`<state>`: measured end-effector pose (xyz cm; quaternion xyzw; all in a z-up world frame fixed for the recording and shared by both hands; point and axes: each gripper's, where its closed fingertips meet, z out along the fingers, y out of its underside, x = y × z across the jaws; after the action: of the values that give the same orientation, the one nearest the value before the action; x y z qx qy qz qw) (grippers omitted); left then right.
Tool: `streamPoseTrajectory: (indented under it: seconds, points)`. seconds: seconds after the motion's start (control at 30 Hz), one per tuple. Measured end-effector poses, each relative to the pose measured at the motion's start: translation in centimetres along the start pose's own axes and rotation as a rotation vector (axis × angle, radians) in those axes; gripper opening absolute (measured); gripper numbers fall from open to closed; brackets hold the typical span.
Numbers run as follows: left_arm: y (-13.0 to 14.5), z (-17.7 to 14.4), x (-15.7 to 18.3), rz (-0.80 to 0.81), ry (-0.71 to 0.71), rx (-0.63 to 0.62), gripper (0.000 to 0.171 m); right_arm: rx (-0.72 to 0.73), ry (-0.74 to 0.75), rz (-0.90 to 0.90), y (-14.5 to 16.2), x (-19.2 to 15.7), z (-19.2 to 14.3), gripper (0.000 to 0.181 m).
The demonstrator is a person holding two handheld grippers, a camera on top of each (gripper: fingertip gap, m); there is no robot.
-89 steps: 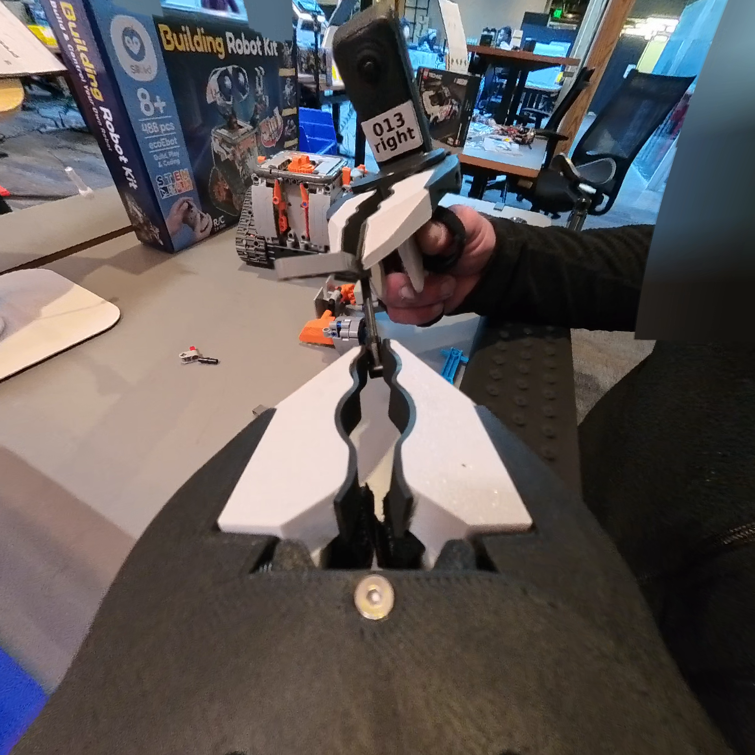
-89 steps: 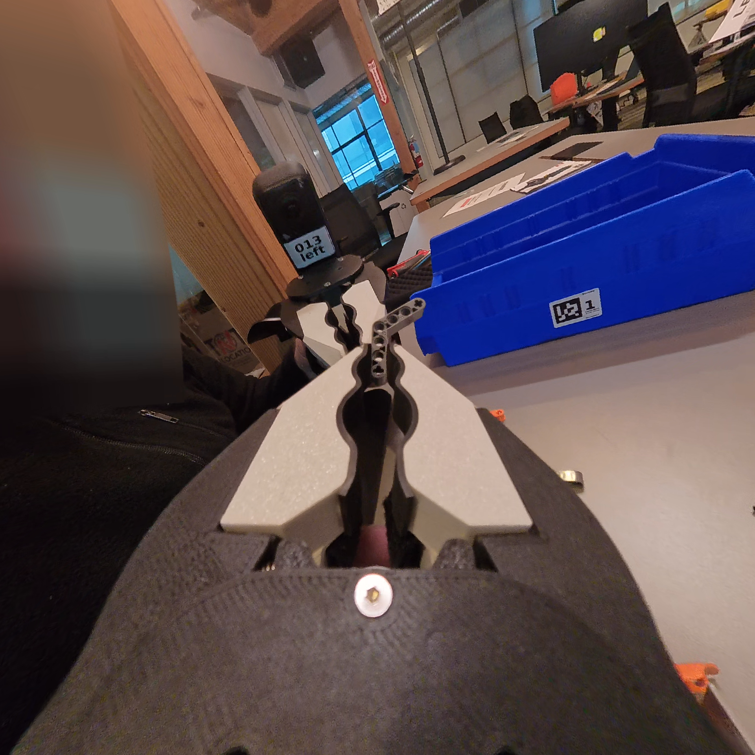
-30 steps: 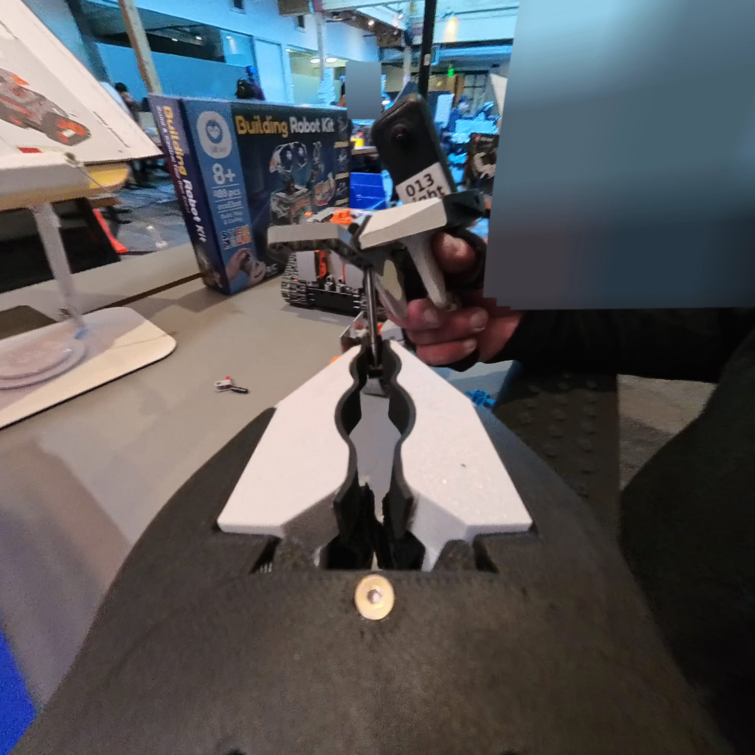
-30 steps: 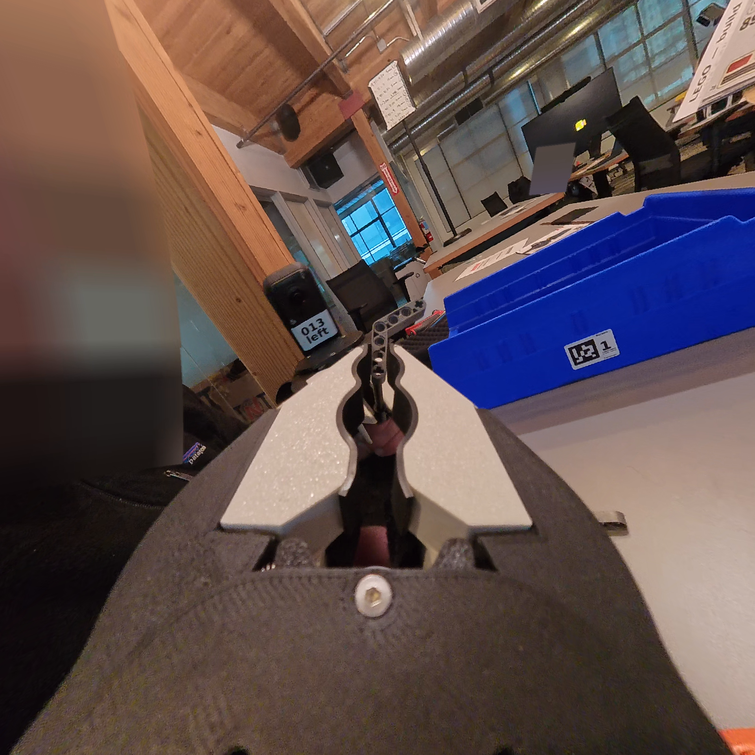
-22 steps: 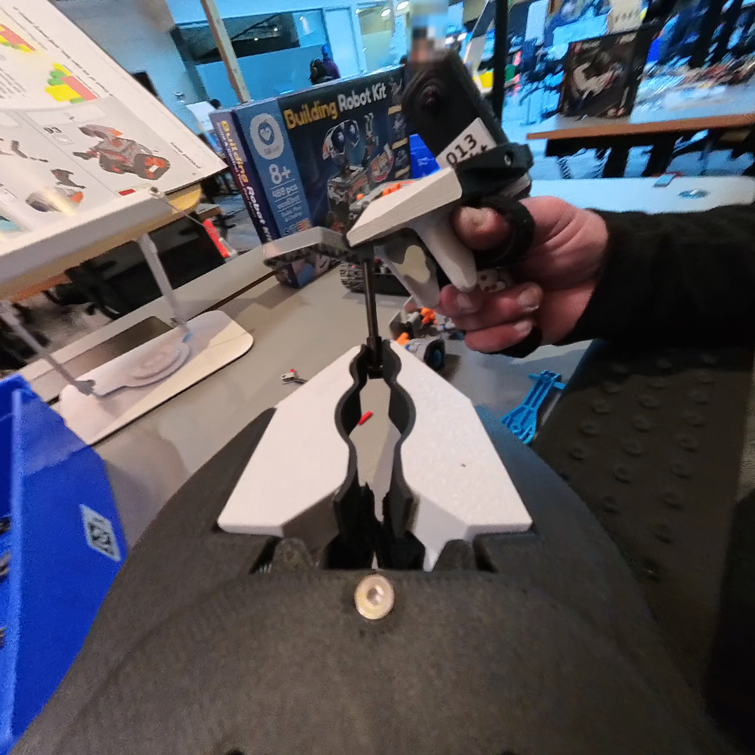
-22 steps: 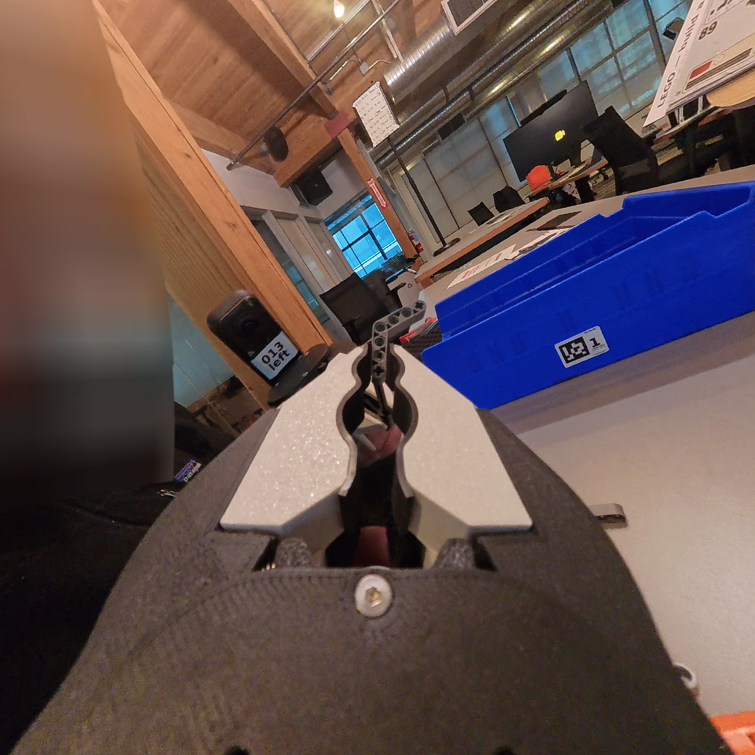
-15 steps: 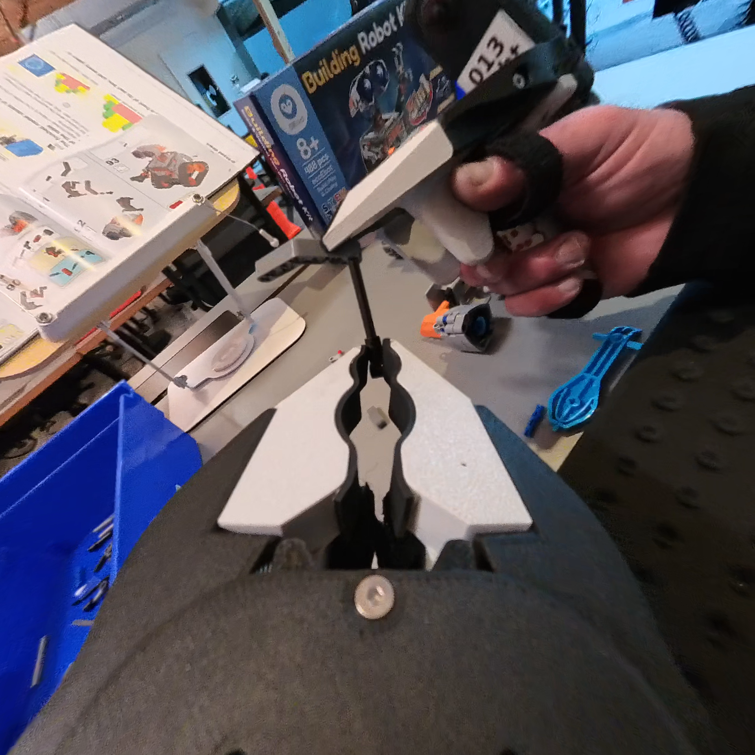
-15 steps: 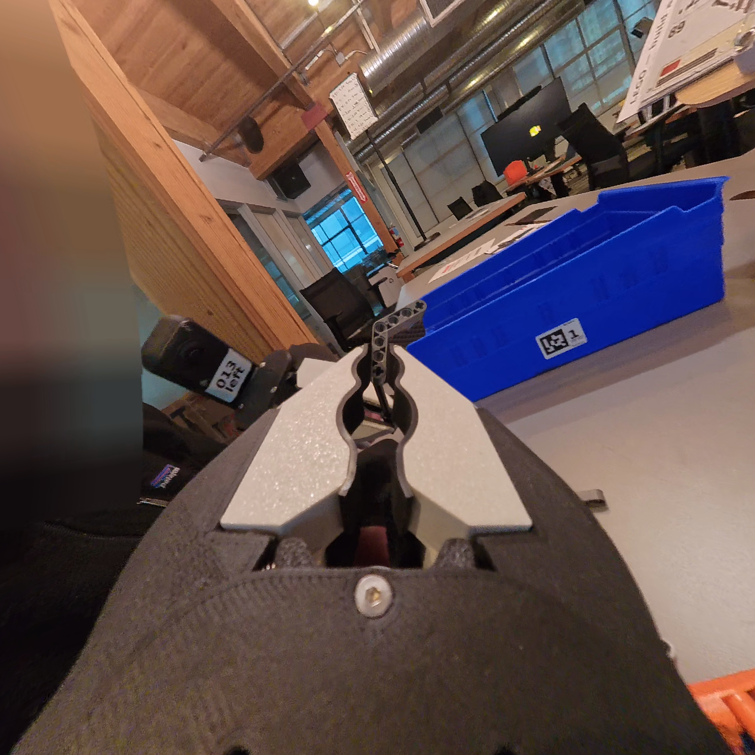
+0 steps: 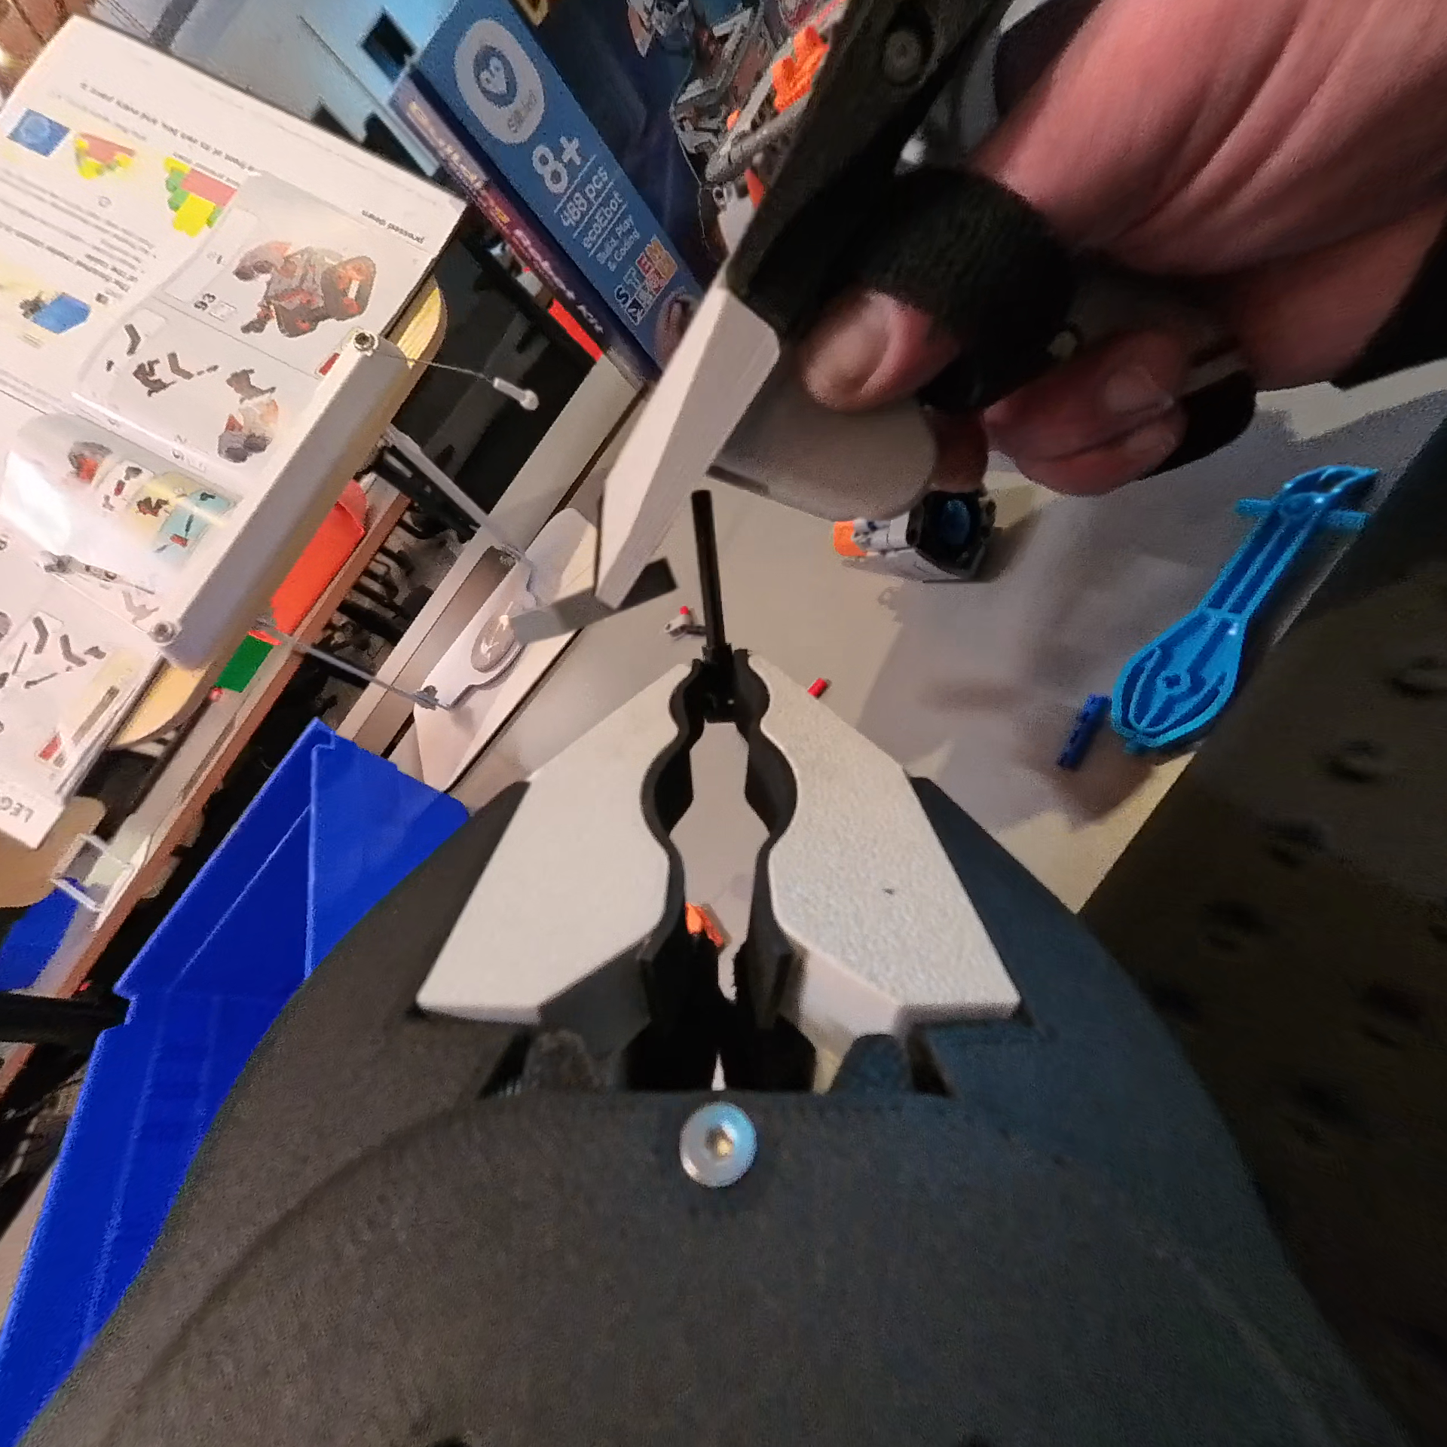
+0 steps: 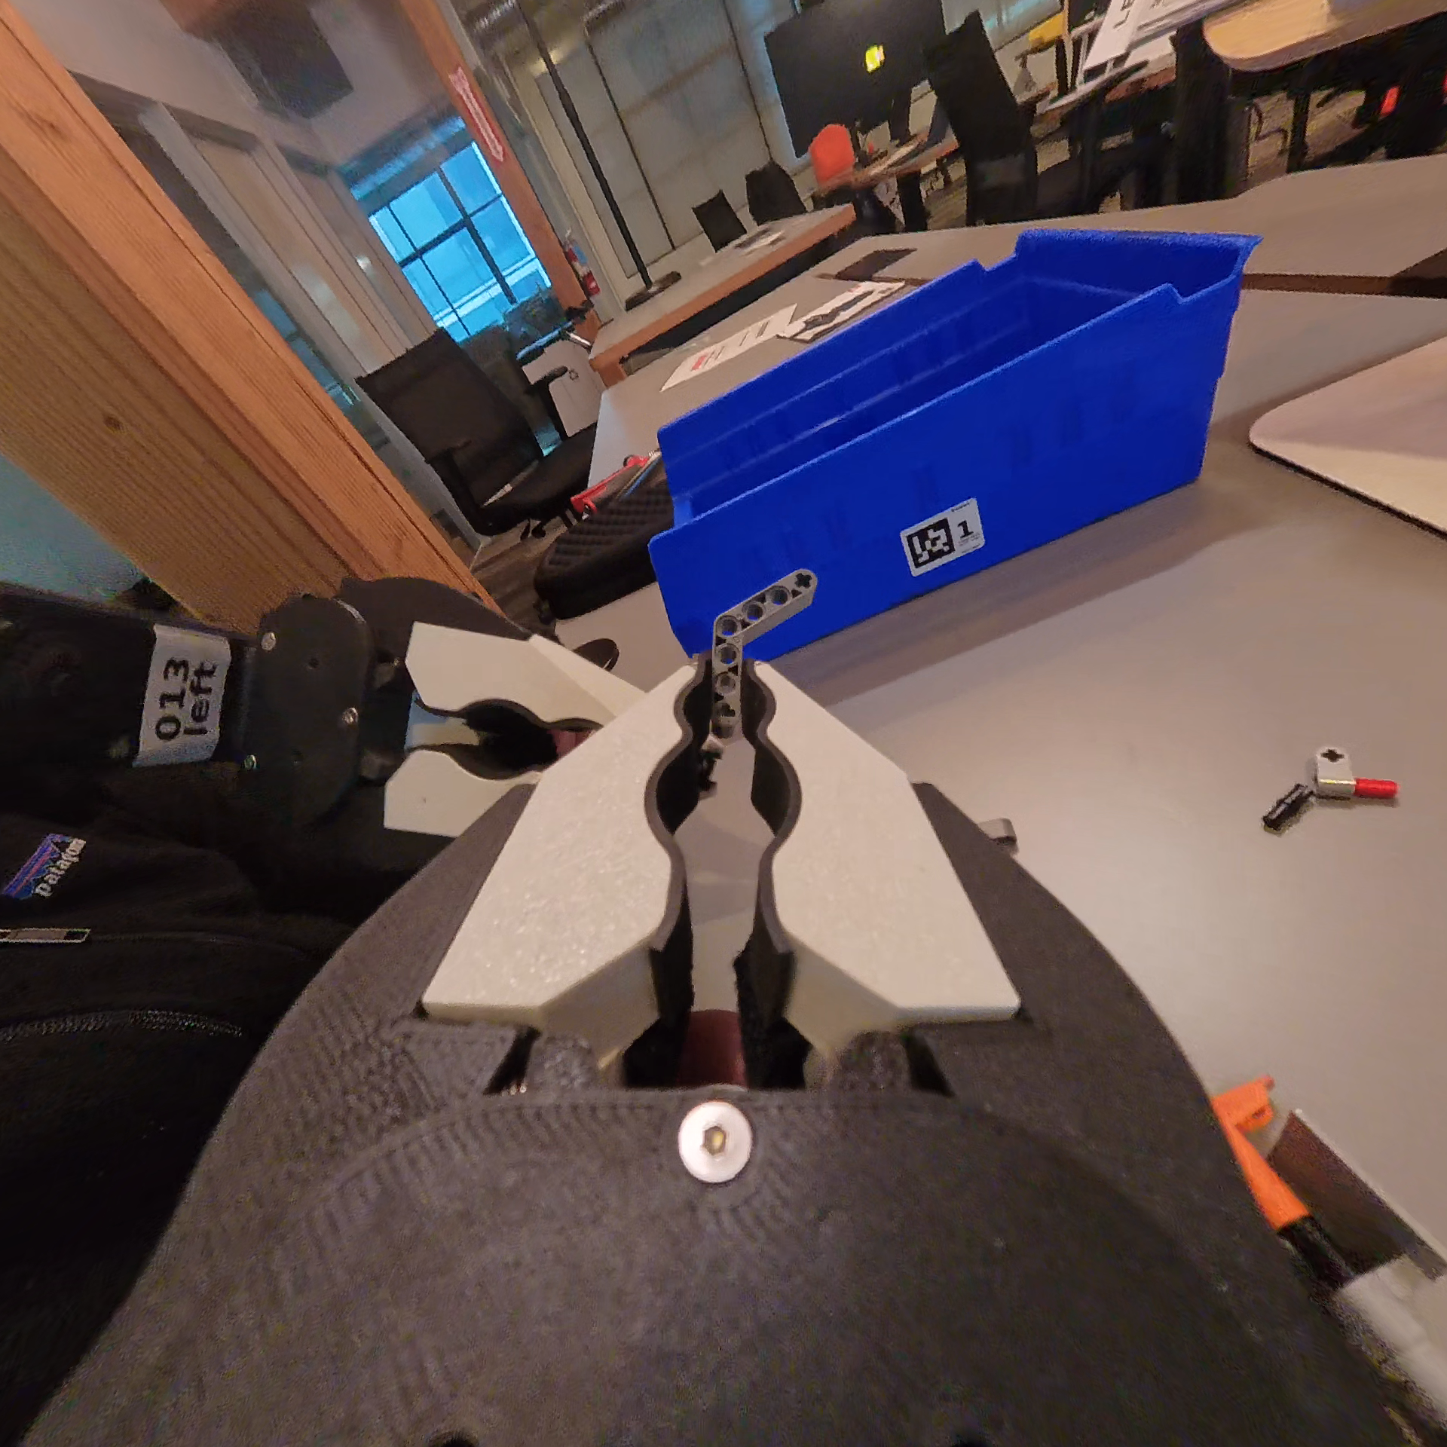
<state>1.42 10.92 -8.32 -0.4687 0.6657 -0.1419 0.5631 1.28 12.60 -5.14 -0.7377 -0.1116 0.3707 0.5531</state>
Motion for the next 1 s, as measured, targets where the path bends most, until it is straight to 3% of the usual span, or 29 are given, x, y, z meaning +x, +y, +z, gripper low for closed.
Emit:
streamPoseTrajectory:
  seconds: [0.17,0.27,0.4,0.57,0.77,0.9,1.0]
  points:
    - [0.8,0.2,0.7,-0.036,0.055,-0.014,0.004,0.047,0.023,-0.034,-1.3,0.2,-1.1,0.004]
    - [3.0,0.6,2.2,-0.072,0.195,-0.111,0.005,0.032,0.049,-0.074,-1.4,0.4,-1.6,0.004]
    - [6.3,0.4,3.8,-0.071,0.347,-0.264,0.005,-0.057,0.069,-0.099,0.4,0.8,-2.0,0.004]
    - [8.3,0.0,5.5,-0.114,0.492,-0.334,0.005,-0.112,0.059,-0.093,2.0,0.7,-2.3,0.004]
    - [7.4,-0.2,5.1,-0.155,0.555,-0.311,0.027,-0.139,0.055,-0.09,2.6,0.6,-2.4,0.004]
    - [7.0,0.7,5.7,-0.113,0.578,-0.335,0.024,-0.138,0.053,-0.091,2.6,0.5,-2.6,0.004]
    - [6.9,1.5,6.8,-0.098,0.608,-0.357,0.009,-0.13,0.043,-0.081,2.6,0.3,-2.8,0.004]
